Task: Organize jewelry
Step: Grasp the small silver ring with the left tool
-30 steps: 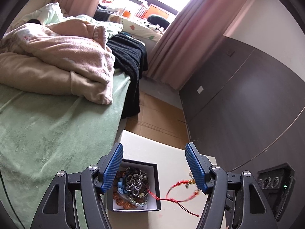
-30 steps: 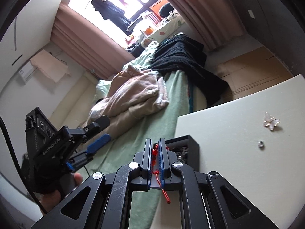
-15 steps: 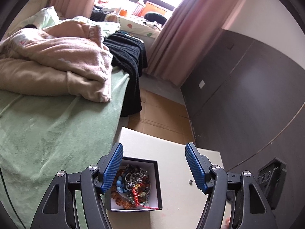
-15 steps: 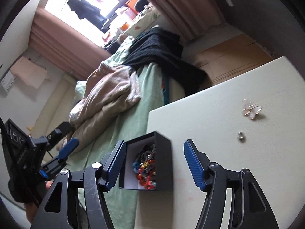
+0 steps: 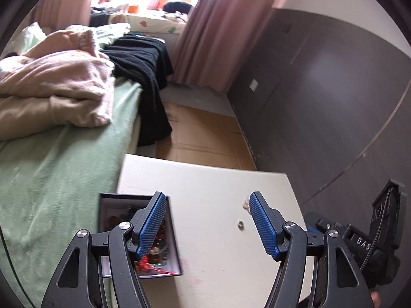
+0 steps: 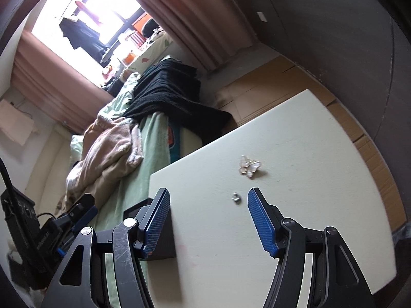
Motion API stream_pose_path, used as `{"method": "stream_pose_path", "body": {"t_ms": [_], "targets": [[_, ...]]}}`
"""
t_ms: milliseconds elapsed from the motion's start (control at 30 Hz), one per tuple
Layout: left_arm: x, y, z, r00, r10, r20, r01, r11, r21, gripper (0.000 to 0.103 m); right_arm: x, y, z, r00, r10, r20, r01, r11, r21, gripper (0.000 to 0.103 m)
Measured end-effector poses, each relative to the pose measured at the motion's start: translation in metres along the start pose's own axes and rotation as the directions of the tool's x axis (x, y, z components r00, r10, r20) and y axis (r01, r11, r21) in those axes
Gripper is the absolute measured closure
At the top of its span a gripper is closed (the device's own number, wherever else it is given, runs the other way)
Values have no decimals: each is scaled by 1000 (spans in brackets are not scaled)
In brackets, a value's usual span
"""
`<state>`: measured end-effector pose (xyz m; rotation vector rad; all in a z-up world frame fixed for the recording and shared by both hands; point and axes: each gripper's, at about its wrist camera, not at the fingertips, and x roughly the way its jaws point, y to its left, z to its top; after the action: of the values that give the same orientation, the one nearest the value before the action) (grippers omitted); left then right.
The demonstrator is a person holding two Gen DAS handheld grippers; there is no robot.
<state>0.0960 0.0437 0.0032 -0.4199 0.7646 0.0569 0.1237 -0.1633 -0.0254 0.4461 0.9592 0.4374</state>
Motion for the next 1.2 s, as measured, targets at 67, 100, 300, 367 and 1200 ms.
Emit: {"method": "stream_pose_path", "body": {"t_ms": [67, 100, 300, 367, 1200], "targets": [[7, -10, -3, 1000, 1, -16, -1, 1000, 30, 35, -3, -5, 2, 1000, -14, -1, 14, 1000, 2, 39], [12, -15, -4, 1000, 3, -25, -1, 999, 47, 35, -4, -6, 3, 1000, -16, -3, 16, 1000, 4, 39], [41, -41, -15, 996, 19, -85, -9, 992, 122, 35, -6, -18, 8, 998, -54, -27, 54, 998, 14, 39], [52, -49, -18, 994, 21, -105, -6, 990, 141, 35, -5, -24, 10, 996, -77, -38, 78, 997, 21, 39], [169, -85, -49, 932, 116, -344, -49, 979, 200, 77, 2, -84, 27, 975, -198, -99, 212, 963, 169, 39]]}}
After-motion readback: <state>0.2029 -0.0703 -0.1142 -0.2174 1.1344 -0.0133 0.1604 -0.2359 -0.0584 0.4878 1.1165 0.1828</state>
